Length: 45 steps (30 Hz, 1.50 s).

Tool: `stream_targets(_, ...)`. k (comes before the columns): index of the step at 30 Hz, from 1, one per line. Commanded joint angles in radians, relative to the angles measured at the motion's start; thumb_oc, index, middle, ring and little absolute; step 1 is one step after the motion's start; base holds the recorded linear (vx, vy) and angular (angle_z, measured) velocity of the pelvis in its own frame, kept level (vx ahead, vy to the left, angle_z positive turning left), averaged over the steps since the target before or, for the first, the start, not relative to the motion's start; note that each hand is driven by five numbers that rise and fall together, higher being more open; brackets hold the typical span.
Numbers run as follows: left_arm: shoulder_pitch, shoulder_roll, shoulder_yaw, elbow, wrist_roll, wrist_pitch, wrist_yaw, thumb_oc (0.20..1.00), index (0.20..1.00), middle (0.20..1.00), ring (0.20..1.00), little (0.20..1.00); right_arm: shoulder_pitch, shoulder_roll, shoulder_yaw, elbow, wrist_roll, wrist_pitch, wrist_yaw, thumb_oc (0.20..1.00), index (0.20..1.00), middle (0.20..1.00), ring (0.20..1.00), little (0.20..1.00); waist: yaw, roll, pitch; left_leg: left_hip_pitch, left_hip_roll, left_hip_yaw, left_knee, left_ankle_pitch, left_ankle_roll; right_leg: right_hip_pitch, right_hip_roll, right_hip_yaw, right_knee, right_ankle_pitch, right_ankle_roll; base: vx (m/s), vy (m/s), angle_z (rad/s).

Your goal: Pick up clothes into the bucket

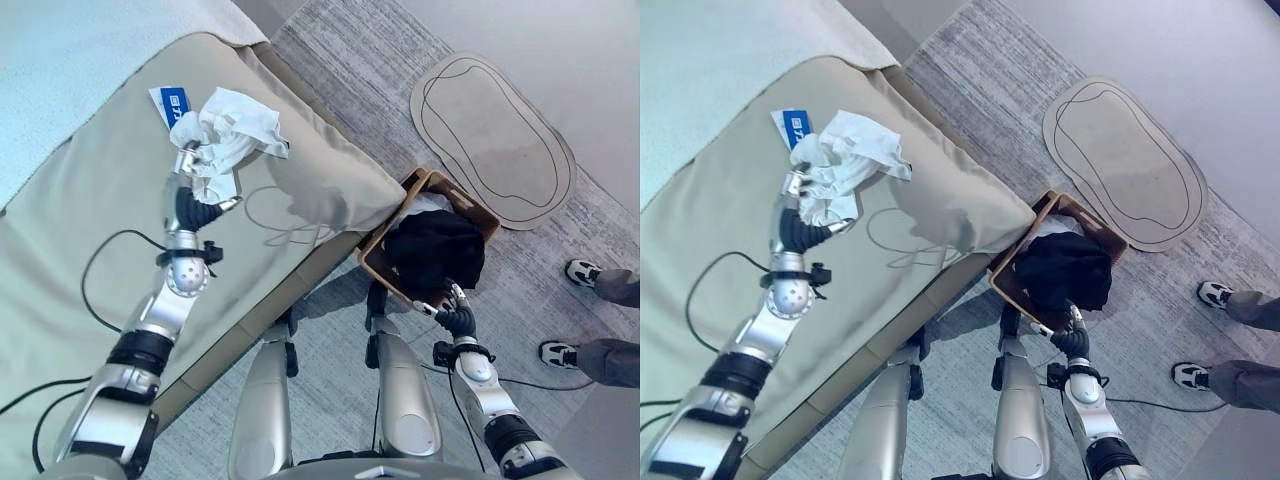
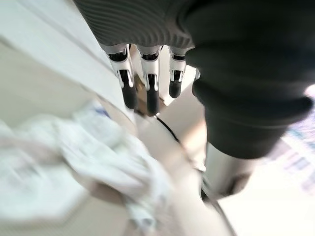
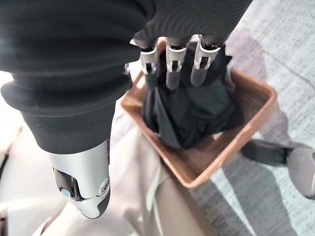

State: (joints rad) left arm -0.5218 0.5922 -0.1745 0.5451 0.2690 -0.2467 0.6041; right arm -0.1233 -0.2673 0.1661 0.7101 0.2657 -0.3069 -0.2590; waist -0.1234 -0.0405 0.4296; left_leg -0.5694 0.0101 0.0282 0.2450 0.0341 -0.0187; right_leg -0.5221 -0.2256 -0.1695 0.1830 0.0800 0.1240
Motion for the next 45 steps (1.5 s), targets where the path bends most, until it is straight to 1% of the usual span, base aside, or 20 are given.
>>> stream_targets(1,-0.096,0.079,0.052,0.060,0.056,0.033,0.134,1.000,1.000,1.000,1.000,1.000,0.040,-0.026,0.017,-0.064,0.003,-0.038,-0.020,1.000,1.000,1.000,1.000,1.000,-0.010,-0.044,-0.004,-0.066,0.011,0.002,0.083,-0.045,0.007,-0.030,-0.032,0.027,0.002,0.044,0.031,-0.03,0.013,-0.02)
stream_targets(2,-0.149,0.099,0.041,0.114,0.053,0.059,0.169,1.000,1.000,1.000,1.000,1.000,0.032,-0.031,0.034,-0.073,0.009,-0.041,-0.025,1.000,1.000,1.000,1.000,1.000,-0.017,-0.049,0.006,-0.091,0.011,0.004,0.098,-0.046,0.007,-0.055,-0.031,0.031,0.018,0.044,0.031,-0.03,0.013,-0.04)
stream_targets(4,-0.180,0.116,0.028,0.148,0.053,0.072,0.186,1.000,1.000,1.000,1.000,1.000,0.028,-0.034,0.042,-0.083,0.011,-0.042,-0.026,1.000,1.000,1.000,1.000,1.000,-0.021,-0.052,0.011,-0.114,0.011,0.004,0.119,-0.049,0.009,-0.074,-0.030,0.035,0.031,0.042,0.030,0.00,0.010,-0.07)
stream_targets(5,-0.217,0.134,0.016,0.195,0.052,0.094,0.216,1.000,1.000,1.000,1.000,1.000,0.024,-0.040,0.057,-0.094,0.017,-0.047,-0.031,1.000,1.000,1.000,1.000,1.000,-0.024,-0.051,0.019,-0.124,0.017,-0.003,0.142,-0.084,0.003,-0.085,-0.022,0.042,0.055,0.016,0.038,0.04,0.009,-0.08)
stream_targets(6,-0.219,0.134,0.015,0.197,0.052,0.093,0.216,1.000,1.000,1.000,1.000,1.000,0.024,-0.040,0.056,-0.094,0.017,-0.047,-0.031,1.000,1.000,1.000,1.000,1.000,-0.023,-0.051,0.020,-0.126,0.018,-0.003,0.145,-0.086,0.003,-0.086,-0.022,0.042,0.057,0.014,0.038,0.04,0.019,-0.09)
stream_targets(7,-0.249,0.145,0.003,0.222,0.052,0.112,0.237,1.000,1.000,1.000,1.000,1.000,0.025,-0.043,0.064,-0.100,0.022,-0.053,-0.037,1.000,1.000,1.000,1.000,1.000,-0.030,-0.052,0.029,-0.153,0.016,-0.004,0.167,-0.091,0.005,-0.112,-0.025,0.047,0.078,0.011,0.038,-0.02,0.015,-0.04)
stream_targets(9,-0.270,0.158,-0.013,0.260,0.055,0.123,0.244,1.000,1.000,1.000,1.000,1.000,0.022,-0.049,0.067,-0.116,0.030,-0.059,-0.041,1.000,1.000,1.000,1.000,1.000,-0.033,-0.054,0.034,-0.177,0.015,-0.005,0.182,-0.095,0.005,-0.136,-0.026,0.052,0.090,0.011,0.038,-0.02,0.014,-0.02)
stream_targets(15,-0.306,0.175,-0.043,0.307,0.027,0.115,0.236,1.000,1.000,1.000,1.000,1.000,0.018,-0.050,0.066,-0.135,0.062,-0.077,-0.047,1.000,1.000,1.000,1.000,1.000,-0.045,-0.058,0.044,-0.231,0.016,0.004,0.223,-0.108,0.008,-0.185,-0.022,0.066,0.106,0.017,0.039,-0.01,0.023,-0.02)
stream_targets(20,-0.317,0.198,-0.074,0.303,0.021,0.090,0.205,1.000,1.000,1.000,1.000,1.000,0.030,-0.060,0.066,-0.161,0.072,-0.086,-0.040,1.000,1.000,1.000,1.000,1.000,-0.052,-0.059,0.056,-0.261,0.020,0.008,0.230,-0.109,0.010,-0.217,-0.018,0.075,0.101,0.029,0.042,0.00,0.033,-0.10)
stream_targets(21,-0.323,0.217,-0.096,0.314,0.037,0.087,0.196,1.000,1.000,1.000,1.000,1.000,0.029,-0.062,0.060,-0.164,0.080,-0.096,-0.039,1.000,1.000,1.000,1.000,1.000,-0.056,-0.061,0.058,-0.274,0.021,0.012,0.231,-0.108,0.011,-0.228,-0.015,0.078,0.096,0.034,0.043,-0.01,0.031,-0.01)
stream_targets(25,-0.358,0.224,-0.128,0.352,0.051,0.099,0.186,1.000,1.000,1.000,1.000,1.000,0.029,-0.066,0.063,-0.175,0.081,-0.105,-0.037,1.000,1.000,1.000,1.000,1.000,-0.063,-0.063,0.058,-0.294,0.023,0.018,0.234,-0.110,0.012,-0.248,-0.013,0.085,0.083,0.048,0.047,0.00,0.035,-0.05)
stream_targets(28,-0.434,0.242,-0.193,0.419,0.096,0.147,0.159,1.000,1.000,1.000,1.000,1.000,0.033,-0.080,0.063,-0.197,0.083,-0.111,-0.033,1.000,1.000,1.000,1.000,1.000,-0.077,-0.066,0.065,-0.315,0.026,0.024,0.239,-0.110,0.013,-0.269,-0.009,0.093,0.068,0.062,0.053,0.00,0.019,-0.02)
stream_targets(29,-0.436,0.242,-0.195,0.420,0.095,0.147,0.159,1.000,1.000,1.000,1.000,1.000,0.032,-0.079,0.063,-0.197,0.083,-0.111,-0.033,1.000,1.000,1.000,1.000,1.000,-0.076,-0.066,0.065,-0.316,0.026,0.024,0.240,-0.111,0.013,-0.270,-0.009,0.093,0.068,0.063,0.053,0.00,0.000,0.00)
stream_targets(30,-0.461,0.242,-0.213,0.458,0.101,0.163,0.141,1.000,1.000,1.000,1.000,1.000,0.036,-0.080,0.063,-0.197,0.080,-0.111,-0.031,1.000,1.000,1.000,1.000,1.000,-0.081,-0.066,0.062,-0.328,0.027,0.026,0.248,-0.113,0.015,-0.282,-0.007,0.096,0.068,0.065,0.053,0.00,0.000,0.00)
stream_targets(33,-0.489,0.238,-0.231,0.492,0.106,0.180,0.118,1.000,1.000,1.000,1.000,1.000,0.045,-0.083,0.064,-0.202,0.085,-0.111,-0.023,1.000,1.000,1.000,1.000,1.000,-0.087,-0.065,0.056,-0.344,0.028,0.028,0.261,-0.119,0.019,-0.298,-0.003,0.104,0.072,0.065,0.052,0.01,0.021,-0.06)
stream_targets(39,-0.504,0.234,-0.246,0.516,0.105,0.192,0.049,1.000,1.000,1.000,1.000,1.000,0.053,-0.087,0.054,-0.202,0.085,-0.099,-0.009,1.000,1.000,1.000,1.000,1.000,-0.090,-0.061,0.049,-0.360,0.029,0.028,0.287,-0.133,0.023,-0.319,0.001,0.113,0.091,0.058,0.050,0.01,0.016,-0.04)
stream_targets(40,-0.509,0.235,-0.240,0.524,0.097,0.187,0.041,0.338,0.338,0.338,0.338,0.338,0.054,-0.084,0.053,-0.200,0.091,-0.097,-0.001,1.000,1.000,1.000,1.000,1.000,-0.091,-0.062,0.047,-0.365,0.031,0.027,0.296,-0.137,0.024,-0.324,0.003,0.115,0.101,0.054,0.049,0.00,-0.004,-0.04)
stream_targets(41,-0.509,0.235,-0.240,0.524,0.097,0.186,0.041,0.338,0.338,0.338,0.338,0.338,0.054,-0.084,0.053,-0.200,0.091,-0.097,0.000,1.000,1.000,1.000,1.000,1.000,-0.091,-0.062,0.046,-0.366,0.031,0.027,0.297,-0.138,0.024,-0.325,0.003,0.115,0.101,0.054,0.049,0.00,0.000,0.00)
stream_targets(42,-0.507,0.236,-0.236,0.520,0.092,0.185,0.040,0.200,0.200,0.200,0.200,0.200,0.055,-0.083,0.051,-0.199,0.092,-0.096,0.002,1.000,1.000,1.000,1.000,1.000,-0.090,-0.061,0.044,-0.368,0.031,0.025,0.300,-0.139,0.025,-0.327,0.002,0.115,0.103,0.053,0.049,0.00,0.000,0.00)
stream_targets(45,-0.486,0.237,-0.219,0.523,0.081,0.176,0.041,0.200,0.200,0.200,0.200,0.200,0.054,-0.082,0.052,-0.201,0.094,-0.097,0.008,1.000,1.000,1.000,1.000,1.000,-0.089,-0.062,0.038,-0.371,0.032,0.024,0.302,-0.141,0.025,-0.331,0.005,0.114,0.106,0.052,0.046,0.00,0.000,0.00)
